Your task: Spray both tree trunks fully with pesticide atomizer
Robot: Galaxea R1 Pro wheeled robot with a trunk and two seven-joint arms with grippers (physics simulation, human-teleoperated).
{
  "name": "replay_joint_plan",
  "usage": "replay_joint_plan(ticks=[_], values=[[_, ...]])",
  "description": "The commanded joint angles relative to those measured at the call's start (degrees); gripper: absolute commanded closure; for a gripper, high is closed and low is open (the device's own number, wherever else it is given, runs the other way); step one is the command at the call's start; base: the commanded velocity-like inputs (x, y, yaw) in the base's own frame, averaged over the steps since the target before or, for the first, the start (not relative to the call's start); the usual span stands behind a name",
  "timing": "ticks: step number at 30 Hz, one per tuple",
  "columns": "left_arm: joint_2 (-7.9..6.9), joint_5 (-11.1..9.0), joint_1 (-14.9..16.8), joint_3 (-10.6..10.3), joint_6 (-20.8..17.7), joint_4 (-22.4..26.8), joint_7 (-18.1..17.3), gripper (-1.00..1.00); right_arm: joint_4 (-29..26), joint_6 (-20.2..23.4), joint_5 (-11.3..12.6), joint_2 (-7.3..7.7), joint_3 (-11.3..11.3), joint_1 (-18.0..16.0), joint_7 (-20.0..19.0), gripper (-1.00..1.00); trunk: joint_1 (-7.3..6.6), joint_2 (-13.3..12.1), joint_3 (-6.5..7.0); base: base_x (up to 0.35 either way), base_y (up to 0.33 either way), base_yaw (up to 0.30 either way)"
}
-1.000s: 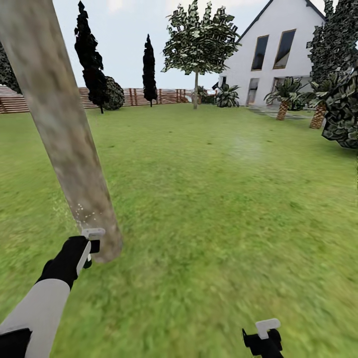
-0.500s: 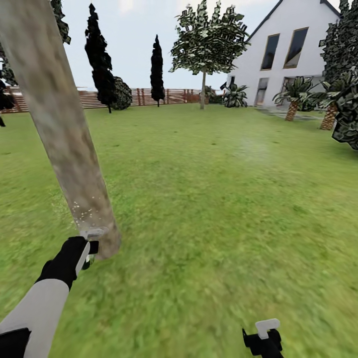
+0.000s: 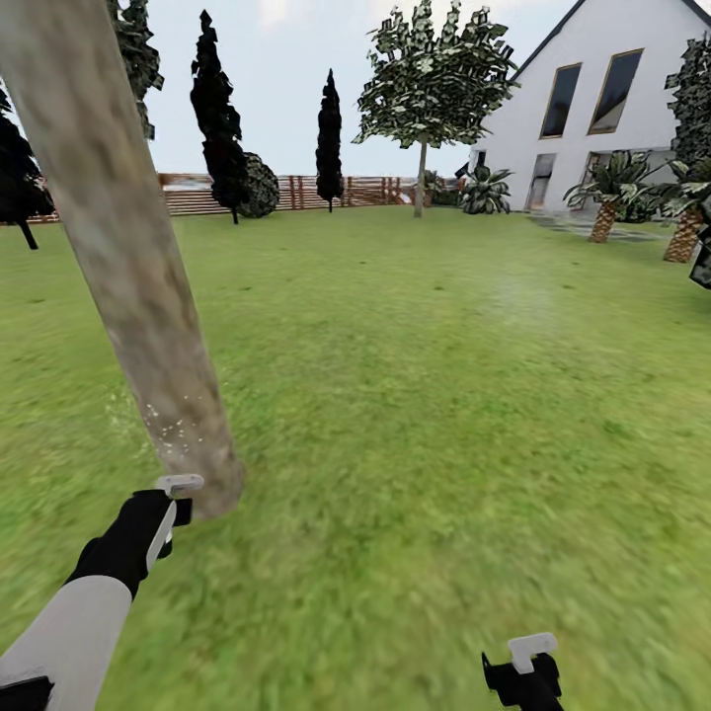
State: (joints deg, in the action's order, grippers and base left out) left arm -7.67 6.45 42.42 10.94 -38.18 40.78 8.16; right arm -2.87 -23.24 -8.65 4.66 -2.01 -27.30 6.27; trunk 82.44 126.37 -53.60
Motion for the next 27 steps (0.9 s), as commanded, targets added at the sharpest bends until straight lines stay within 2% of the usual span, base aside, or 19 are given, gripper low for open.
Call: replay_joint_plan(ticks=[1,14,20,27], values=[[0.03,0.6,0.03,0.08,-0.33,0.09,-0.25,1.0,0.05,-0.05,-0.58,0.0,-0.18,-0.03,0.5,-1.0,0.01,0.02,-0.05,0.19,-0.213,0.0],[0.11,0.49,0.03,0.12,-0.35,0.25,-0.16,1.0,0.05,-0.05,-0.58,-0.08,-0.18,-0.03,0.5,-1.0,0.01,0.02,-0.05,0.036,-0.264,0.006],[0.36,0.49,0.03,0.05,-0.4,0.77,-0.08,1.0,0.05,-0.05,-0.58,-0.09,-0.18,-0.03,0.5,-1.0,0.01,0.02,-0.05,0.008,-0.273,0.246],[0.45,0.49,0.03,-0.04,-0.4,0.87,-0.08,1.0,0.05,-0.05,-0.58,-0.09,-0.18,-0.03,0.5,-1.0,0.01,0.02,-0.05,0.146,-0.254,0.277]])
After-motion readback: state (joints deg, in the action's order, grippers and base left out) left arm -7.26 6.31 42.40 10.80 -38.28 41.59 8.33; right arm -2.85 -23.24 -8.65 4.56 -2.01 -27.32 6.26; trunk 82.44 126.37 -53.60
